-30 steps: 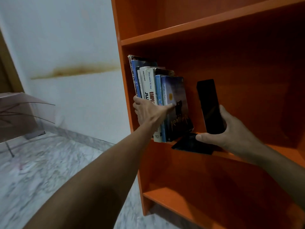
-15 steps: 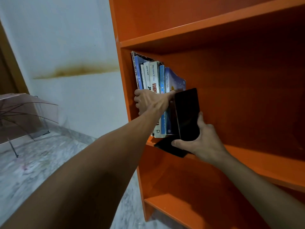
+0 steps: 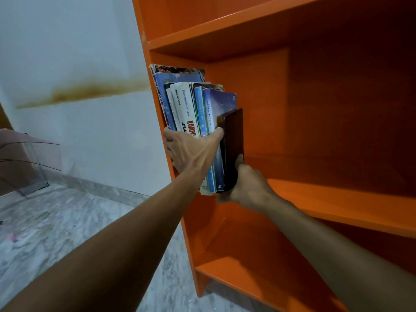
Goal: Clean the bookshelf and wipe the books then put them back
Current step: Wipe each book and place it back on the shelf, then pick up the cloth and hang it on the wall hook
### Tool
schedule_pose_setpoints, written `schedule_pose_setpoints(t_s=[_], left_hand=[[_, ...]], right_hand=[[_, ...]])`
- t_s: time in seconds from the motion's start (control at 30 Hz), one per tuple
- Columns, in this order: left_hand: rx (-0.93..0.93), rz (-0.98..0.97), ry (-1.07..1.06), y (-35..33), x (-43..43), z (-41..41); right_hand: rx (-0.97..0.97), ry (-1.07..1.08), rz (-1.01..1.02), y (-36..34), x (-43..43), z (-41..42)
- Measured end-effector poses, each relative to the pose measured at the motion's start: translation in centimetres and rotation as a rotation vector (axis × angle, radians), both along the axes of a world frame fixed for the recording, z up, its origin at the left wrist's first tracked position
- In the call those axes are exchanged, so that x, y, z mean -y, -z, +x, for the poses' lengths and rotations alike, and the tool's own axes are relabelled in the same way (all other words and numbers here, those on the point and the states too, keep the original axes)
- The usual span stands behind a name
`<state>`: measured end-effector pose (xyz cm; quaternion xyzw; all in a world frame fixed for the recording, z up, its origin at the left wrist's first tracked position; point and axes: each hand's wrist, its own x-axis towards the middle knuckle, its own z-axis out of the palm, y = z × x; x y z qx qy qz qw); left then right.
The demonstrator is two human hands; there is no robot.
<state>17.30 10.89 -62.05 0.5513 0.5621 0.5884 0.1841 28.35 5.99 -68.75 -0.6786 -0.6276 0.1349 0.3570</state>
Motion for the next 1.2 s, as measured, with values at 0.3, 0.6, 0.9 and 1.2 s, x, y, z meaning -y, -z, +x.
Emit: schedule_pose_setpoints(t_s=[0.3,0.6,0.9,1.2], left_hand=[[-0.063,0.086,0.085,1.7,-0.2,-1.5],[-0.193,-0.059,0.124,1.4,0.1,-2.7],[-0.519,-0.161,0.283,0.1,2.7,-6.1],[-0.783,-0.091,0.399,5.6,3.1,-12.5]], right_hand=[[0.098,-0.087,-0.101,-0.4,-2.5,-0.7],[0.211,-0.051,-0.162,-1.1,-1.4,-2.0],[0.323,0.066,-0.229,-1.5,1.2,-4.2],[0.708,0.293,-0.136,2.5,6.0,-9.0]])
